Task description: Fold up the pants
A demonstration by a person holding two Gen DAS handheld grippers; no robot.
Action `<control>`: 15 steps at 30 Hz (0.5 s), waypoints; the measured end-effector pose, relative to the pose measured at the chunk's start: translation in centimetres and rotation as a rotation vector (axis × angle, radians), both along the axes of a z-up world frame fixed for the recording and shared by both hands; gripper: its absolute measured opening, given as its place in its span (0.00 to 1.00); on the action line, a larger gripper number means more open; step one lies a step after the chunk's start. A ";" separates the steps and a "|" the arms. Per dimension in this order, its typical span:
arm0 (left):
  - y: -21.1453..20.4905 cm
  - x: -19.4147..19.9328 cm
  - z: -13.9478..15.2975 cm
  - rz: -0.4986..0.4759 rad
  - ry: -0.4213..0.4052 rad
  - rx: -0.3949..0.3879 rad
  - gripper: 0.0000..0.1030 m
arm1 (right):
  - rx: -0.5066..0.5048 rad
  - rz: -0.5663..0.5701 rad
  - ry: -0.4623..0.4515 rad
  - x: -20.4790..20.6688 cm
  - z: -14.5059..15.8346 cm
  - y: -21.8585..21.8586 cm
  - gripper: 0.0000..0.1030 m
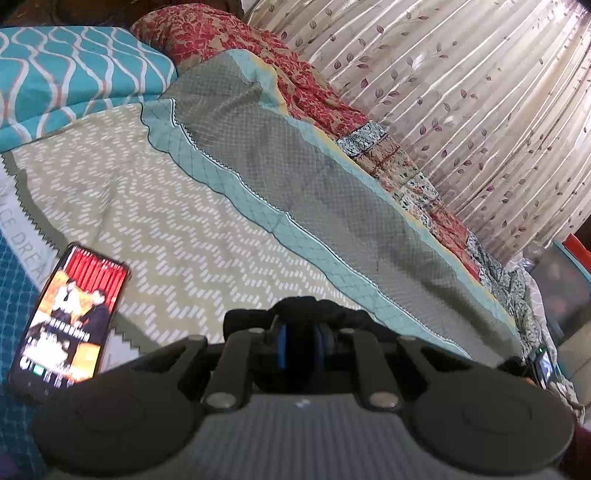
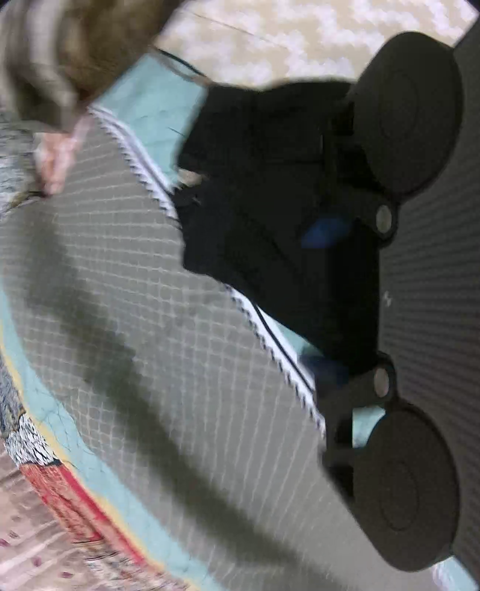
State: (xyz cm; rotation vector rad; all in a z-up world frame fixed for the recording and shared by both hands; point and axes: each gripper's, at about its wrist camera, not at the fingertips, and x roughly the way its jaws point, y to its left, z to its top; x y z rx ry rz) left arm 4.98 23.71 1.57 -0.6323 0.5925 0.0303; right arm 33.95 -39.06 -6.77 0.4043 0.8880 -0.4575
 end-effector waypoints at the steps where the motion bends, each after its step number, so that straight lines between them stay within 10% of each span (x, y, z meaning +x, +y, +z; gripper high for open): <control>1: 0.2 0.8 0.1 0.000 -0.002 0.003 0.13 | 0.019 0.001 -0.023 -0.5 0.2 -0.4 0.08; 6: 0.0 8.3 2.2 -0.022 -0.081 0.074 0.13 | 0.149 -0.094 -0.316 -3.8 4.4 -3.8 0.08; 8: -1.2 11.5 2.7 -0.007 -0.101 0.120 0.27 | 0.166 -0.121 -0.392 -4.7 5.7 -5.0 0.16; 11: -3.1 14.7 1.6 0.039 -0.021 0.149 0.58 | 0.161 -0.118 -0.328 -6.1 6.0 -5.8 0.62; 15: -4.5 12.5 -0.8 -0.033 0.013 0.080 0.58 | 0.130 0.109 -0.382 -12.5 7.6 -3.8 0.62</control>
